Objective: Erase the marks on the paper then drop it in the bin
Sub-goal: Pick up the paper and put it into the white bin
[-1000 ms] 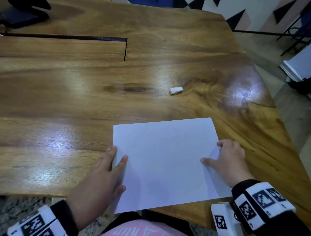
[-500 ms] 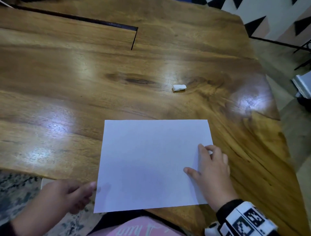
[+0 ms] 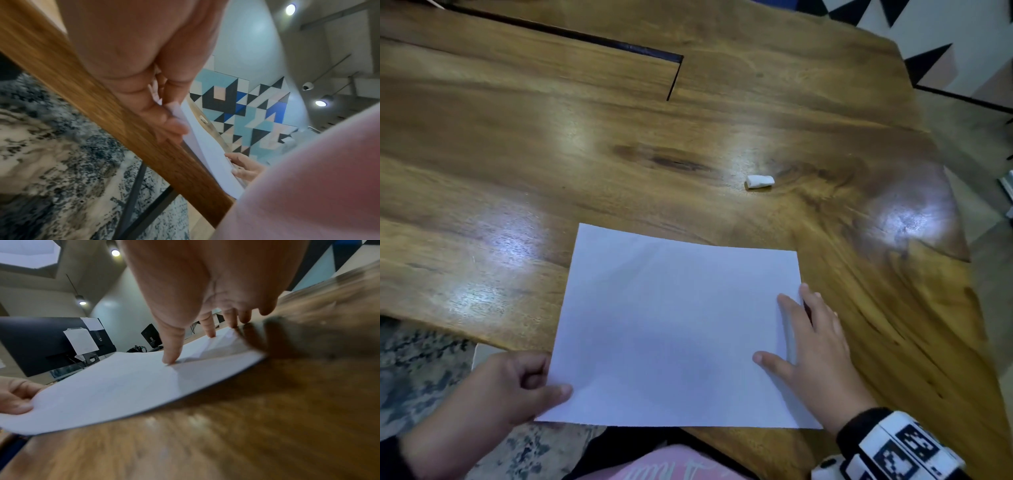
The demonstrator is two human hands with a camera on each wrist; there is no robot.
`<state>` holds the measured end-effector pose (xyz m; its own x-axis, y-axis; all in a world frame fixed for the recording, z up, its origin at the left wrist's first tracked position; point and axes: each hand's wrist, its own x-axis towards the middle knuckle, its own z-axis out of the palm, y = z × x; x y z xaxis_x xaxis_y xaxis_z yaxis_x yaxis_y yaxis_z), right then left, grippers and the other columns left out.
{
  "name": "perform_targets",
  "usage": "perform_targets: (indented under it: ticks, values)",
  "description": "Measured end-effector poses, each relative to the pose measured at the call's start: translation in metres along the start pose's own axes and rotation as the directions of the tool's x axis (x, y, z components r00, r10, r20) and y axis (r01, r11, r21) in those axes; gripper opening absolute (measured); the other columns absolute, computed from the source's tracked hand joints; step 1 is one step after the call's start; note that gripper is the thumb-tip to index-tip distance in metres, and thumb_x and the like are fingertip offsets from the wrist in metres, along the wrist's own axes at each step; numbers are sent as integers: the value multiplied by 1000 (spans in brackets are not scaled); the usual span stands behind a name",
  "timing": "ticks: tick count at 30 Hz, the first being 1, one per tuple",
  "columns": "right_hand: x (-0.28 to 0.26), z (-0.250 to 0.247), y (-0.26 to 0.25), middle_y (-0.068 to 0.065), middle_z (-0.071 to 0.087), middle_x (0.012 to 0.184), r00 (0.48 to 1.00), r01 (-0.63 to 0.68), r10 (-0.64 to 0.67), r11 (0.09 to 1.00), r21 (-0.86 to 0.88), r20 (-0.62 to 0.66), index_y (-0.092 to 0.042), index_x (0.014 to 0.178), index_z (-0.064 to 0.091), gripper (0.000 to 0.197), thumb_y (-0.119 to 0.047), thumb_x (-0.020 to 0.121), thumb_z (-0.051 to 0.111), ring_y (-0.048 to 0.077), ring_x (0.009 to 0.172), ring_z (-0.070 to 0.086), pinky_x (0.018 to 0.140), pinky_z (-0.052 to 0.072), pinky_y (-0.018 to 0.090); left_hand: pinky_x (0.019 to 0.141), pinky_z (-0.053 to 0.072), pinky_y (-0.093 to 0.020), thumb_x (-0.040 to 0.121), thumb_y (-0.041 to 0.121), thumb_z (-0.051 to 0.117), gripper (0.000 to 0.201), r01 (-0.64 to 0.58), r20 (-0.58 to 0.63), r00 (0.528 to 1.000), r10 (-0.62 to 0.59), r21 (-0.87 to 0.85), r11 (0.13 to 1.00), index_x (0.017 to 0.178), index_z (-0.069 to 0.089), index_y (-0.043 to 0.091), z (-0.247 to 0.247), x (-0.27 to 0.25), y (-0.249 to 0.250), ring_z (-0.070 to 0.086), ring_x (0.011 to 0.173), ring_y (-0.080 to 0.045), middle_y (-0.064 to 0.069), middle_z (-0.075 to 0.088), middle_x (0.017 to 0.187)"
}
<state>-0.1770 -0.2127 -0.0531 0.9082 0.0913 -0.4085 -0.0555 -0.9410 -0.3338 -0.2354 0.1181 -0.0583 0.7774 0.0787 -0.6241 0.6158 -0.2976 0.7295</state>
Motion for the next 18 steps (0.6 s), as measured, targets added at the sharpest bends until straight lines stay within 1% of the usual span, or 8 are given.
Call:
perform_targets:
  ticks: [3,6,8,9,11,14,16,18]
  values:
    - [6,-3,2,-5,-11,157,1000,13,-13,999,29,1,-28,149,6,90,-51,82,61,11,142,-14,116,-6,32,44,53,-26,28,32,92,63,32,61,998,-19,-228,973,82,73,6,-9,-4,-8,65,49,-22,-15,72,61]
    - [10,-7,3,-10,-10,156,999,32,-33,997,67,19,-27,150,0,94,-49,82,63,9,142,-14,114,-7,29,55,57,-27,17,36,92,74,19,80,997,6,-316,949,84,73,12,-12,-8,-16,71,69,-26,-14,75,80]
    - [11,-7,3,-14,-7,156,998,61,-65,992,111,27,-27,150,-1,94,-47,83,62,6,141,-12,112,-3,26,48,55,-24,30,20,91,53,27,73,997,2,-388,921,79,74,11,-11,-9,-18,70,64,-23,-14,75,78]
    - [11,-8,2,-14,-3,156,997,75,-79,989,125,25,-26,150,0,93,-45,84,62,5,141,-8,112,1,24,45,53,-23,38,9,83,41,29,65,998,-1,-428,903,78,74,10,-10,-10,-19,70,59,-21,-13,75,75]
    - [12,-10,-1,-14,11,152,994,105,-108,983,153,12,-26,150,2,89,-41,86,61,4,138,5,109,10,21,44,54,-23,42,2,69,37,32,57,998,-5,-480,877,77,74,10,-9,-12,-22,70,60,-20,-13,75,75]
    - [15,-14,-10,-18,28,132,987,157,-161,963,221,4,-27,149,6,81,-33,89,59,5,130,22,101,19,15,56,58,-28,49,-1,67,36,48,50,998,-26,-520,853,82,74,10,-11,-16,-34,71,75,-26,-15,74,86]
    - [18,-14,-16,-18,34,127,983,180,-185,939,292,-10,-28,149,9,77,-26,90,59,4,121,37,101,30,21,59,59,-30,51,-2,67,35,47,22,999,-42,-551,833,83,73,9,-14,-20,-42,70,78,-28,-16,74,88]
    - [21,-13,-22,-16,45,119,978,205,-200,915,348,-51,-31,149,13,74,-16,91,58,8,105,51,97,43,32,59,59,-32,41,3,78,44,33,4,999,-37,-567,823,84,72,6,-17,-25,-48,70,77,-30,-18,73,88]
